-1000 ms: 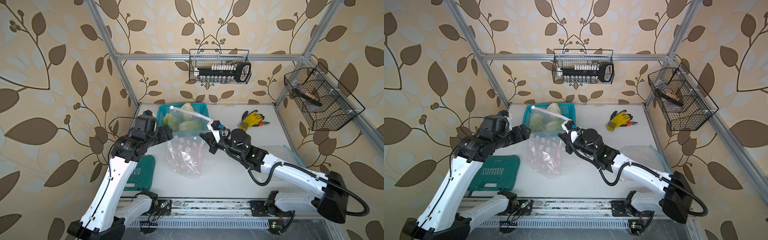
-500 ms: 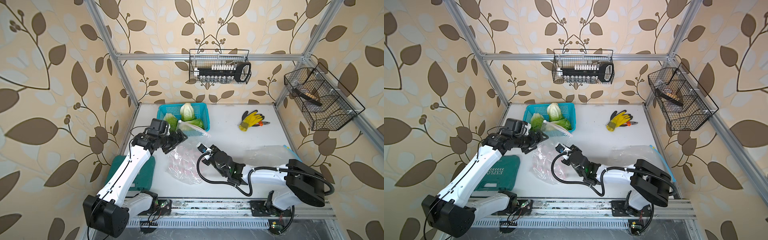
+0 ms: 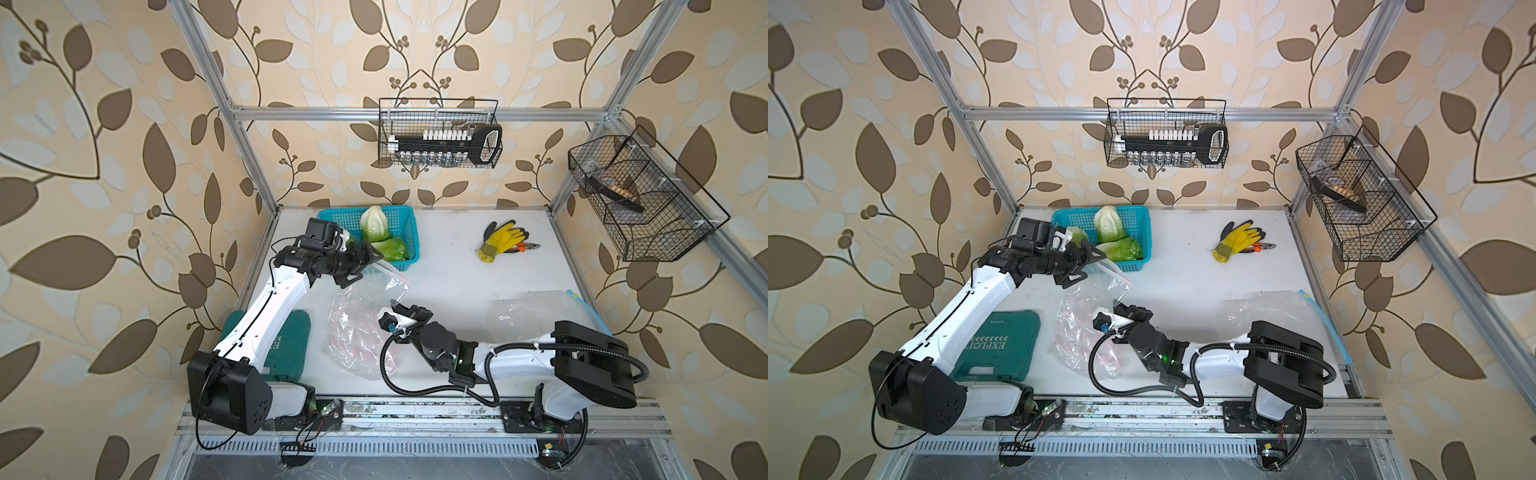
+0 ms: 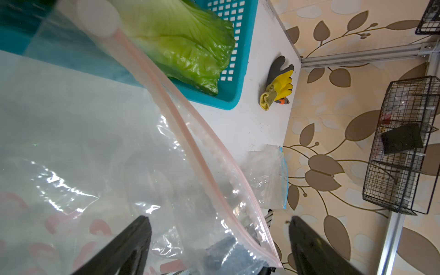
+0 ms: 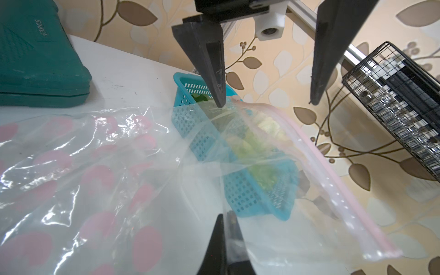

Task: Put the chinese cabbages into a zipper bag and zip it
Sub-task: Open the zipper of the food storage bag at the center of the board.

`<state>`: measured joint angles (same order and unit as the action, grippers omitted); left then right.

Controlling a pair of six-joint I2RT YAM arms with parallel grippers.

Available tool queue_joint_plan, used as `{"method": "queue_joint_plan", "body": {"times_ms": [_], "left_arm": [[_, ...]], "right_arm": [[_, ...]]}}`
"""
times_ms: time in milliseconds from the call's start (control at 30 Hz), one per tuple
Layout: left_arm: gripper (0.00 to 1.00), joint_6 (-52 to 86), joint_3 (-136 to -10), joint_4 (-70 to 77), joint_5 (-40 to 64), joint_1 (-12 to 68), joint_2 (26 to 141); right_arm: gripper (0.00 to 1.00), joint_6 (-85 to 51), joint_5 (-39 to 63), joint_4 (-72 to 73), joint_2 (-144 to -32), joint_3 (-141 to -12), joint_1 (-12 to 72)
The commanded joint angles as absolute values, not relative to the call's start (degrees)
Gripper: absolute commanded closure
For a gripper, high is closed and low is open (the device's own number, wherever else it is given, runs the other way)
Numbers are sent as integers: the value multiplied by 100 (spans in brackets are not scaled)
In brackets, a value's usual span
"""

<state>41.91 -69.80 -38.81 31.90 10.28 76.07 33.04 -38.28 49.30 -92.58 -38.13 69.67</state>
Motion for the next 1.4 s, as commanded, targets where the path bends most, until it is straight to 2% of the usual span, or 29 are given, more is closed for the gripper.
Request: {"method": "queue_joint_plan", "body": {"times_ms": [0,267,533,667,867,1067,1200,1300,1333,1367], "left_arm": [[13,3688,-7360,-4166,3410,872,7712],[20,3138,-7789,-4647,3477,872,8441],[36,2803,-7752,-4849,3325,951,8569],[37,2245,-8152,-5549,2833,1044,8778],[38,2084,-8473,-5882,2668,1119,8940],[55,2163,-8332,-5812,2870,1233,8883],[72,2305,-8192,-5652,3125,1235,8769],[97,2318,-8280,-5657,3092,1205,8633],[100,2282,-8333,-5681,3057,1180,8561],[100,2227,-8384,-5711,2986,1156,8492]], "right_arm": [[100,3549,-4072,5231,-9346,-3819,7046],[100,3942,-4157,5478,-9631,-3942,7174],[100,4023,-4209,5510,-9746,-4018,7197],[100,4346,-4337,5518,-9835,-4139,7228],[100,4422,-4315,5474,-9799,-4194,7247],[100,4428,-4332,5407,-9882,-4342,7250],[100,4117,-4334,5187,-9809,-4445,7246],[100,3522,-4253,4527,-9518,-4476,7234],[100,3236,-4178,4155,-9363,-4488,7220],[94,2931,-4081,3771,-9193,-4514,7207]]}}
